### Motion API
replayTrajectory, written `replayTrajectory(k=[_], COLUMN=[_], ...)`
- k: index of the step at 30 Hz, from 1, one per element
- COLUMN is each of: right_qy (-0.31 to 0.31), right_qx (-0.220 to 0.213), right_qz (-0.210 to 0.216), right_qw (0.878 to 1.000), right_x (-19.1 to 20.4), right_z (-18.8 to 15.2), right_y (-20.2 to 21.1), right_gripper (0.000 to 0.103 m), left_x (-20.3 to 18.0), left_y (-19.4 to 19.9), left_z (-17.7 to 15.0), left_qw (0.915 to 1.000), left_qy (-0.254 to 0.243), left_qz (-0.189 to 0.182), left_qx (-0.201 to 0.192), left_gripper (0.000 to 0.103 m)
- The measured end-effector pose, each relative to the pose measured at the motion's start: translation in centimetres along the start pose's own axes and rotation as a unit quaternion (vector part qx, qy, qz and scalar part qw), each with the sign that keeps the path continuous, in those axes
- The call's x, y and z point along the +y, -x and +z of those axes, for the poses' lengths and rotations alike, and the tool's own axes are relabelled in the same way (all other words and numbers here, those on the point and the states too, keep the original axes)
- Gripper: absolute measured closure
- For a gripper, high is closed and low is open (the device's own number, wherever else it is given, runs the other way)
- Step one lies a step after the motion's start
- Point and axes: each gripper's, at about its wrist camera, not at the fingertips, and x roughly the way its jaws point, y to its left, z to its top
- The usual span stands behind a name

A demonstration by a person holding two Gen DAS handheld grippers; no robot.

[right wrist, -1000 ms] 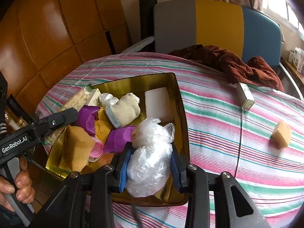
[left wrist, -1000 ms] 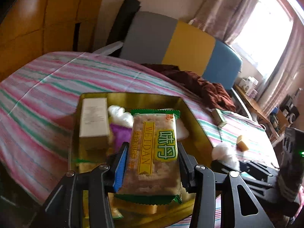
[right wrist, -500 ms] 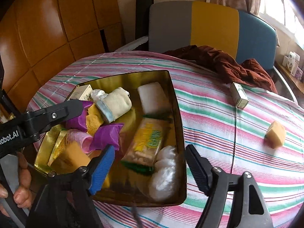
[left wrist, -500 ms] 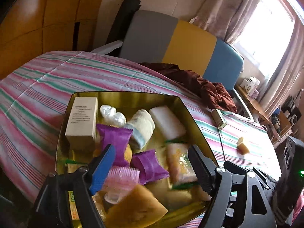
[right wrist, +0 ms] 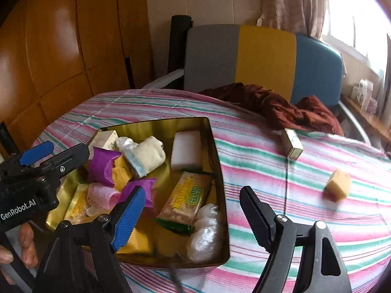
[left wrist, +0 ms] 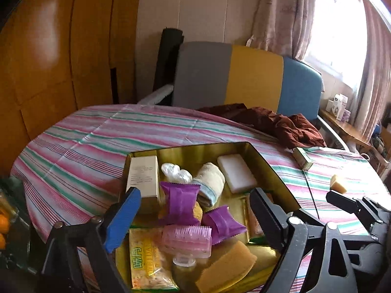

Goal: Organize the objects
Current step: 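Carry the cracker packet and plastic bag into the tray and open both grippers, then withdraw both grippers from the tray toward the remaining items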

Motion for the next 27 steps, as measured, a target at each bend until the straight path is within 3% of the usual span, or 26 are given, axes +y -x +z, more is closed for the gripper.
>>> replayTrajectory(k=[5, 15, 27], right_qy=[-0.011, -0.007, -0.044], right_qx=[0.012, 0.007, 0.015], right_qz=[0.014, 0.002, -0.047], right_qw=[1.0, 1.0, 0.998], right_x=[0.0, -0.7, -6.3], right_z=[-0.3, -0.3, 0.5], right_y=[-0.3, 0.3, 1.0], right_gripper=[0.029, 0.029, 0.029], left_x=[-0.2, -1.4, -3.0], left_y=[0.7, 0.6, 0.2], left_z=[-0.1, -0.7, -1.0], left_qw=[0.9998, 0.9995, 0.9983], left_qy=[-0.012, -0.026, -0.048], left_qz=[0.003, -0.017, -0.03], left_qx=[-0.014, 0.0, 0.015], left_gripper=[0.007, 0.006, 0.007])
